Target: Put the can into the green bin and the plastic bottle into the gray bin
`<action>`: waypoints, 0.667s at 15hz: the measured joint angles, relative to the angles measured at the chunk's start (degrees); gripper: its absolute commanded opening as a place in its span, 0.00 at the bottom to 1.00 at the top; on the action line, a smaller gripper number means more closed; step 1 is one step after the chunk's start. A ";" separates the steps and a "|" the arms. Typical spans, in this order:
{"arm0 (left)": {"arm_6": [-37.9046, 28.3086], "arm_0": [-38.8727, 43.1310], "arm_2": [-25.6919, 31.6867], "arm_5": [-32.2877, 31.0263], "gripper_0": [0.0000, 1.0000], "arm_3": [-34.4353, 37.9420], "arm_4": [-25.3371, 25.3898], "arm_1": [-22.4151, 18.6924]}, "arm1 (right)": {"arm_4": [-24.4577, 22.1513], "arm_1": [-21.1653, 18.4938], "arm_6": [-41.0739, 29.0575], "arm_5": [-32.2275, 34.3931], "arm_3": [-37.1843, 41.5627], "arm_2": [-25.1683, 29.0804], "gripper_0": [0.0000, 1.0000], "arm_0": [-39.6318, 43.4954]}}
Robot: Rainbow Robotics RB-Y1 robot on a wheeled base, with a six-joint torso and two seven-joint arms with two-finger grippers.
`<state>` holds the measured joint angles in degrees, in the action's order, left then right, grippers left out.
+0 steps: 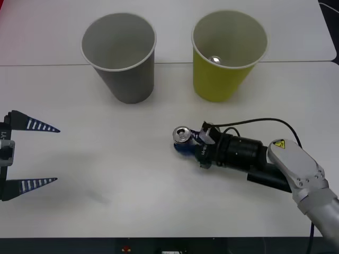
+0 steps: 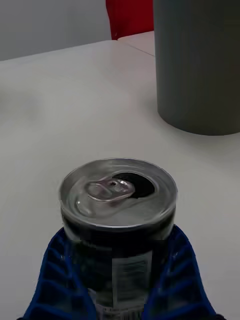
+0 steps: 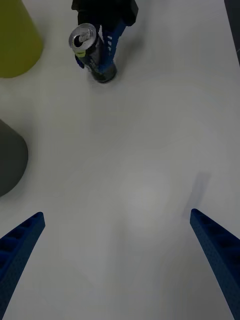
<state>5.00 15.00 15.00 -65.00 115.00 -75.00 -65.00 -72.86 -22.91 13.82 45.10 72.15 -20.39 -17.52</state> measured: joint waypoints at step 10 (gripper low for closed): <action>0.00 0.00 0.00 0.00 1.00 0.00 0.00 0.00 | 2.50 -4.17 -4.11 2.44 2.88 -0.24 0.00 -0.76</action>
<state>5.00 15.00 15.00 -65.00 115.00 -75.00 -65.00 -70.36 -27.08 9.71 47.54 75.03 -20.63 -18.29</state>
